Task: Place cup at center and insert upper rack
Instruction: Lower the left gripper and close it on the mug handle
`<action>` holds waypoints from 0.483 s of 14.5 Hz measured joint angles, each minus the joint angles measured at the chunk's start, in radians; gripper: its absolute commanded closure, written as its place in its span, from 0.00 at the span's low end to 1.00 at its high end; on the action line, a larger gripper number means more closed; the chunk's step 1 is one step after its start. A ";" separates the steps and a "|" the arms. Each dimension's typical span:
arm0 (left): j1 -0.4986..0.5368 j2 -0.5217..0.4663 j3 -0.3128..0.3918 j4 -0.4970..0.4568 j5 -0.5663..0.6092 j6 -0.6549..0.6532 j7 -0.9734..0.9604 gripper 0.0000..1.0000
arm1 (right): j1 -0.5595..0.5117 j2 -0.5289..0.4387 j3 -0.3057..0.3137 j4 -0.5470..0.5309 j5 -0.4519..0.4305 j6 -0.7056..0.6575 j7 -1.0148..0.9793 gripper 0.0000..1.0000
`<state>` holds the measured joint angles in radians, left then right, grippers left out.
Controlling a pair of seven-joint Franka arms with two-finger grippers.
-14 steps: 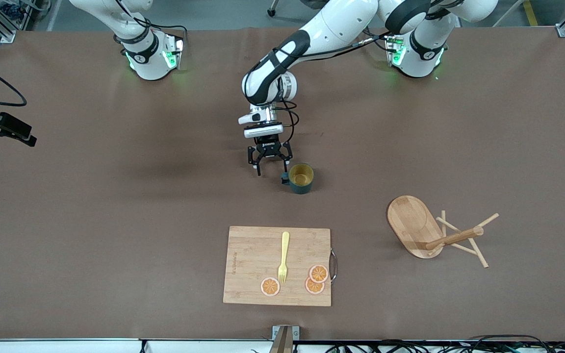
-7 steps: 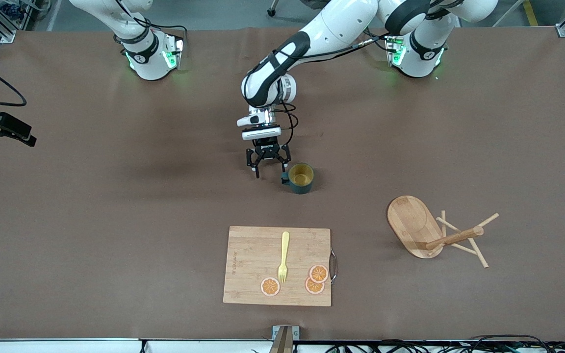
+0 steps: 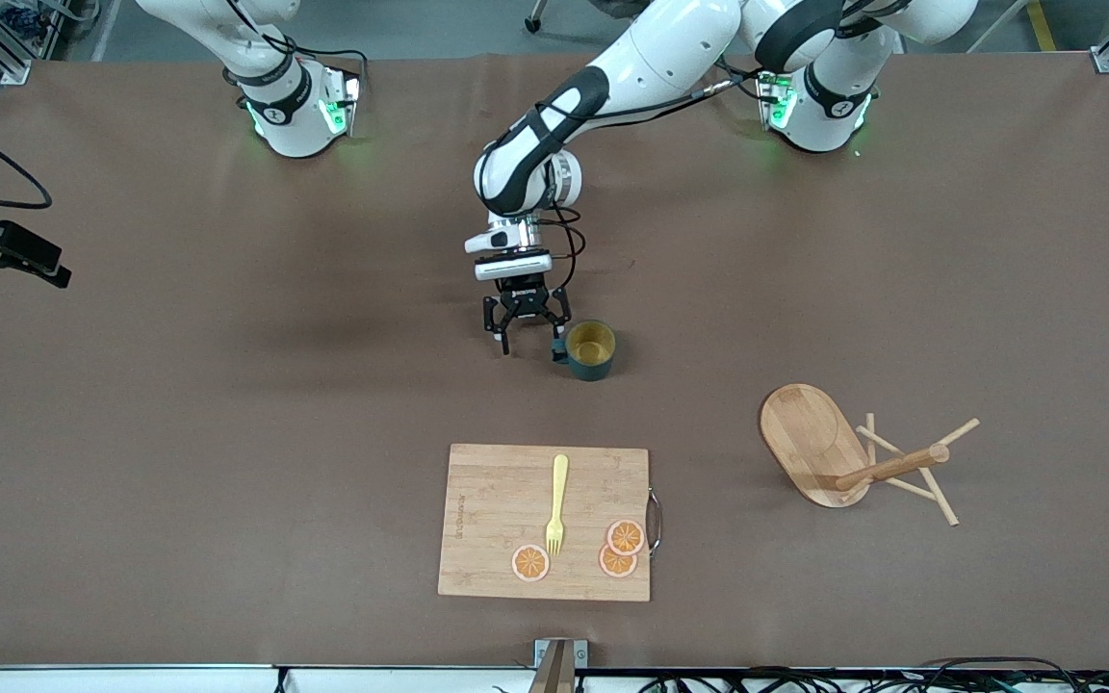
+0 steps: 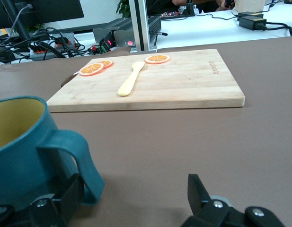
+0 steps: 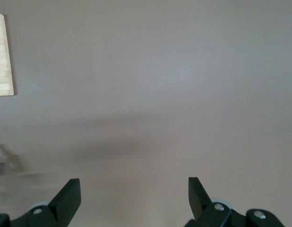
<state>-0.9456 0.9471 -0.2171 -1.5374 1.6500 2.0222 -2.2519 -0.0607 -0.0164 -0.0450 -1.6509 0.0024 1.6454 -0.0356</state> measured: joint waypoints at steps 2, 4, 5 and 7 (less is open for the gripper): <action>0.001 0.000 0.011 0.002 0.001 0.010 0.001 0.03 | 0.000 0.000 0.000 0.000 0.000 0.000 0.000 0.00; 0.001 0.002 0.021 0.003 0.001 0.021 0.002 0.04 | 0.000 -0.001 0.000 0.000 0.000 0.000 0.000 0.00; 0.001 0.004 0.025 0.004 0.001 0.023 0.002 0.04 | 0.000 -0.001 0.000 0.001 0.000 0.000 0.000 0.00; 0.001 0.008 0.026 0.011 0.001 0.027 0.002 0.06 | 0.000 -0.001 0.000 0.002 0.000 0.000 0.000 0.00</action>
<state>-0.9441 0.9551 -0.1907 -1.5261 1.6512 2.0491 -2.2497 -0.0607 -0.0174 -0.0450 -1.6487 0.0024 1.6454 -0.0356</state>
